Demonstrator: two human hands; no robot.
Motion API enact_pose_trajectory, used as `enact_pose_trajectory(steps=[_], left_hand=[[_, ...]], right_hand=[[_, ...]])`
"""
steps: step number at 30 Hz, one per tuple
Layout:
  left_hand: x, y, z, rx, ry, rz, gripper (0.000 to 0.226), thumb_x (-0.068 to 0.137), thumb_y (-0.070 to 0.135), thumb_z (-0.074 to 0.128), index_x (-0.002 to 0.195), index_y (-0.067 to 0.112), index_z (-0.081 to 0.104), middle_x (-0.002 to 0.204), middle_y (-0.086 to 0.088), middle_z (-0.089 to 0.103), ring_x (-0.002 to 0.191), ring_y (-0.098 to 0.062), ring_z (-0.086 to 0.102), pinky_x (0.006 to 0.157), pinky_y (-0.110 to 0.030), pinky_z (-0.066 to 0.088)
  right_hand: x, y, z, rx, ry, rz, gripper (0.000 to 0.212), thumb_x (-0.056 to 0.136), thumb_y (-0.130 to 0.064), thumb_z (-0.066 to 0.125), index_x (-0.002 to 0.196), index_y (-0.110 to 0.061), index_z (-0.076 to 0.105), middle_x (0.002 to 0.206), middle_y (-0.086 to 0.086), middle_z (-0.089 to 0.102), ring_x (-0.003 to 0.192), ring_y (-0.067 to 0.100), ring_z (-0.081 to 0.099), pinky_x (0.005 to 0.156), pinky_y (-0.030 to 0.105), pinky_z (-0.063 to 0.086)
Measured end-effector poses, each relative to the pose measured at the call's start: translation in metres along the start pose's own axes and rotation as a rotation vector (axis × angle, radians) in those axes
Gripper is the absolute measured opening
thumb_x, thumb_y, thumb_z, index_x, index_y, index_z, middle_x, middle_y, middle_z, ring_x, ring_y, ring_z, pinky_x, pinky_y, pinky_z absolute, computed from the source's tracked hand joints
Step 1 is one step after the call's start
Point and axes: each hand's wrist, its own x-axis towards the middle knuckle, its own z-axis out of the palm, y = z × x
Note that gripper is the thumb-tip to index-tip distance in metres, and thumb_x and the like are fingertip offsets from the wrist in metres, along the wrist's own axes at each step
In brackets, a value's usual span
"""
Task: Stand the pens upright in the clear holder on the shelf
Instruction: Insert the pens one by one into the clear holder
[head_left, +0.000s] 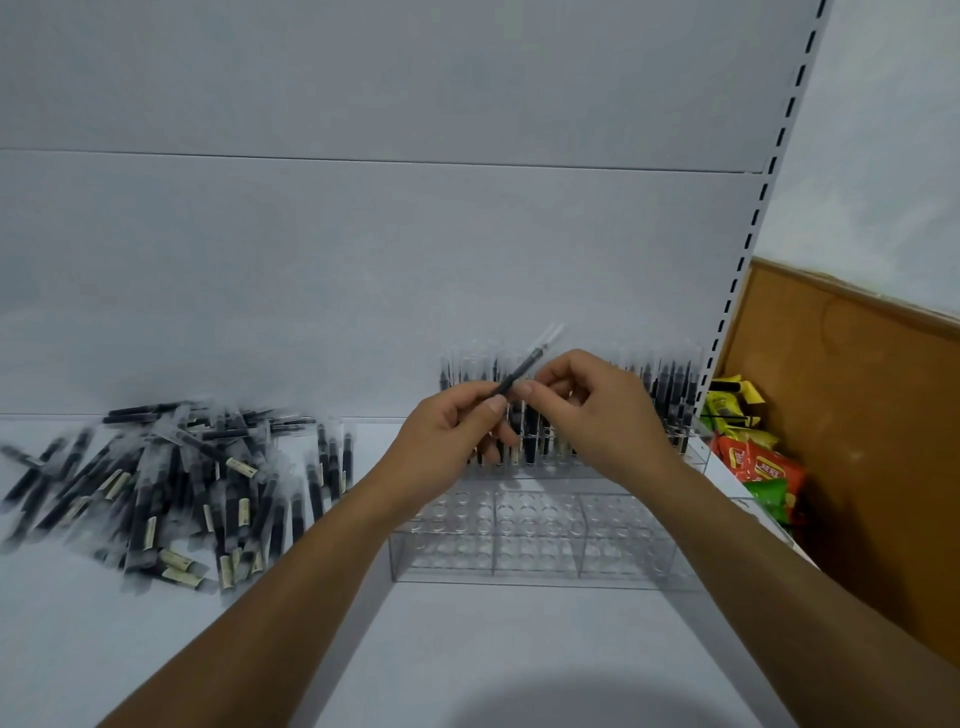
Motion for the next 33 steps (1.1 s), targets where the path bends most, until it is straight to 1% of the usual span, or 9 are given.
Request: enact_pose_trajectory(steps=[3, 5, 8, 10, 13, 18, 27, 30, 33], left_hand=[[0.0, -0.001, 0.001, 0.055, -0.067, 0.011, 0.023, 0.1, 0.023, 0.049, 0.118, 0.023, 0.064, 0.085, 0.0, 0.073, 0.075, -0.009, 0.064, 0.073, -0.018, 0.05], [0.0, -0.003, 0.002, 0.148, -0.051, 0.02, 0.023, 0.098, 0.031, 0.052, 0.118, 0.031, 0.063, 0.091, 0.008, 0.071, 0.087, -0.008, 0.065, 0.081, -0.023, 0.051], [0.0, -0.003, 0.005, 0.552, -0.002, 0.079, 0.031, 0.094, 0.047, 0.052, 0.122, 0.037, 0.057, 0.112, 0.018, 0.06, 0.106, -0.005, 0.054, 0.09, -0.027, 0.044], [-0.002, -0.004, 0.009, 0.804, -0.04, 0.151, 0.046, 0.093, 0.053, 0.049, 0.135, 0.035, 0.048, 0.133, 0.016, 0.049, 0.123, -0.005, 0.041, 0.102, -0.028, 0.034], [-0.003, -0.006, 0.013, 0.965, -0.102, 0.19, 0.057, 0.092, 0.058, 0.046, 0.144, 0.033, 0.038, 0.144, 0.014, 0.039, 0.13, -0.008, 0.033, 0.108, -0.03, 0.029], [-0.002, -0.007, 0.015, 1.041, -0.161, 0.138, 0.057, 0.094, 0.06, 0.039, 0.143, 0.031, 0.04, 0.145, 0.012, 0.04, 0.131, -0.01, 0.033, 0.109, -0.033, 0.03], [0.001, -0.009, 0.014, 1.071, -0.186, 0.119, 0.055, 0.094, 0.06, 0.036, 0.141, 0.03, 0.043, 0.14, 0.01, 0.046, 0.125, -0.012, 0.036, 0.105, -0.034, 0.033], [0.002, -0.01, 0.014, 1.068, -0.188, 0.114, 0.055, 0.094, 0.061, 0.036, 0.139, 0.031, 0.045, 0.138, 0.01, 0.047, 0.124, -0.012, 0.037, 0.104, -0.035, 0.035], [0.002, -0.012, 0.014, 1.075, -0.189, 0.113, 0.055, 0.094, 0.062, 0.036, 0.139, 0.032, 0.045, 0.136, 0.011, 0.048, 0.121, -0.012, 0.038, 0.103, -0.034, 0.035]], right_hand=[[0.001, -0.005, 0.001, 0.298, -0.084, 0.139, 0.014, 0.09, -0.032, 0.068, 0.092, -0.018, 0.069, 0.074, -0.005, 0.068, 0.058, 0.002, 0.055, 0.058, 0.021, 0.046], [0.002, -0.009, -0.001, 0.474, -0.085, 0.177, 0.009, 0.092, -0.023, 0.066, 0.096, -0.015, 0.069, 0.074, -0.006, 0.07, 0.059, 0.004, 0.06, 0.054, 0.018, 0.045], [0.009, -0.009, -0.012, 0.549, 0.033, 0.225, 0.007, 0.095, -0.024, 0.06, 0.099, -0.02, 0.064, 0.089, -0.004, 0.074, 0.065, 0.005, 0.066, 0.055, 0.018, 0.049], [0.016, -0.002, -0.02, 0.443, 0.14, 0.199, 0.006, 0.096, -0.027, 0.059, 0.097, -0.022, 0.062, 0.091, -0.003, 0.073, 0.066, 0.005, 0.068, 0.057, 0.022, 0.05], [0.022, 0.012, -0.026, 0.226, 0.199, 0.119, 0.009, 0.095, -0.031, 0.06, 0.095, -0.023, 0.062, 0.088, -0.004, 0.072, 0.071, 0.005, 0.069, 0.061, 0.023, 0.051], [0.025, 0.029, -0.021, -0.062, 0.081, 0.086, 0.016, 0.095, -0.039, 0.058, 0.098, -0.024, 0.063, 0.085, -0.007, 0.07, 0.08, 0.014, 0.068, 0.074, 0.04, 0.057], [0.029, 0.032, -0.004, -0.301, -0.216, 0.059, 0.02, 0.095, -0.041, 0.057, 0.087, -0.023, 0.055, 0.081, -0.005, 0.063, 0.077, 0.018, 0.06, 0.065, 0.029, 0.044], [0.032, 0.033, -0.004, -0.37, -0.204, 0.091, 0.024, 0.094, -0.045, 0.058, 0.084, -0.023, 0.054, 0.073, -0.01, 0.055, 0.071, 0.014, 0.054, 0.062, 0.028, 0.04], [0.028, 0.036, 0.005, -0.47, -0.204, 0.106, 0.026, 0.094, -0.046, 0.057, 0.082, -0.023, 0.053, 0.071, -0.01, 0.052, 0.072, 0.015, 0.054, 0.067, 0.03, 0.045]])
